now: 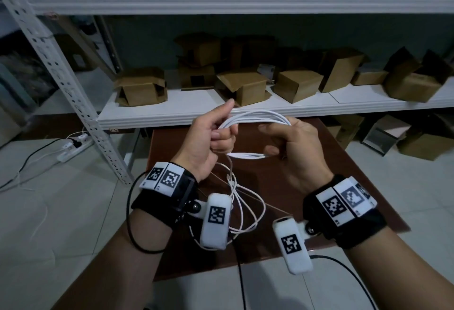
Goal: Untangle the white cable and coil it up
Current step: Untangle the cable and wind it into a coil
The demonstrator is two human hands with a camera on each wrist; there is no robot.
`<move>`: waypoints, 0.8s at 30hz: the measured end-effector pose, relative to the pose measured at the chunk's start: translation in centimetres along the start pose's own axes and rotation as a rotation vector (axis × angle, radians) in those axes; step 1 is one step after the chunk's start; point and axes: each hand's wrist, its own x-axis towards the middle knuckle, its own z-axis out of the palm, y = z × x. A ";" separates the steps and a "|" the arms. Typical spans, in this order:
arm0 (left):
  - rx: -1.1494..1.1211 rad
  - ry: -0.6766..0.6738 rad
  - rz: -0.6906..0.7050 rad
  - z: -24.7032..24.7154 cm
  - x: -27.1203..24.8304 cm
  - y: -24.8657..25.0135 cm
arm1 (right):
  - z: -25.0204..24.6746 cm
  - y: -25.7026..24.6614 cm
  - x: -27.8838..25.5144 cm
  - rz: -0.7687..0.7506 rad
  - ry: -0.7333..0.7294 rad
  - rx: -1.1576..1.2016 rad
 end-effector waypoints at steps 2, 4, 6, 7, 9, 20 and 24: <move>0.012 0.006 -0.002 0.1 0.1 -0.1 | -0.2 0.0 -0.1 0.006 -0.001 -0.001; 0.040 0.040 0.015 0.2 0.2 -0.6 | -0.3 0.2 -0.2 0.029 -0.001 -0.021; 0.107 0.100 0.061 0.3 0.3 -1.2 | -0.4 0.6 -0.3 0.059 -0.037 -0.045; 0.134 0.127 0.084 0.3 0.4 -1.4 | -0.5 0.7 -0.5 0.076 -0.074 -0.067; 0.147 0.154 0.114 0.3 0.4 -1.7 | -0.6 0.8 -0.8 0.081 -0.160 -0.129; 0.493 0.150 0.278 1.0 0.5 -2.5 | -1.7 0.9 -0.3 0.036 -0.335 -0.565; 0.721 0.072 0.286 1.4 0.6 -3.3 | -1.5 1.0 -0.3 0.043 -0.325 -0.680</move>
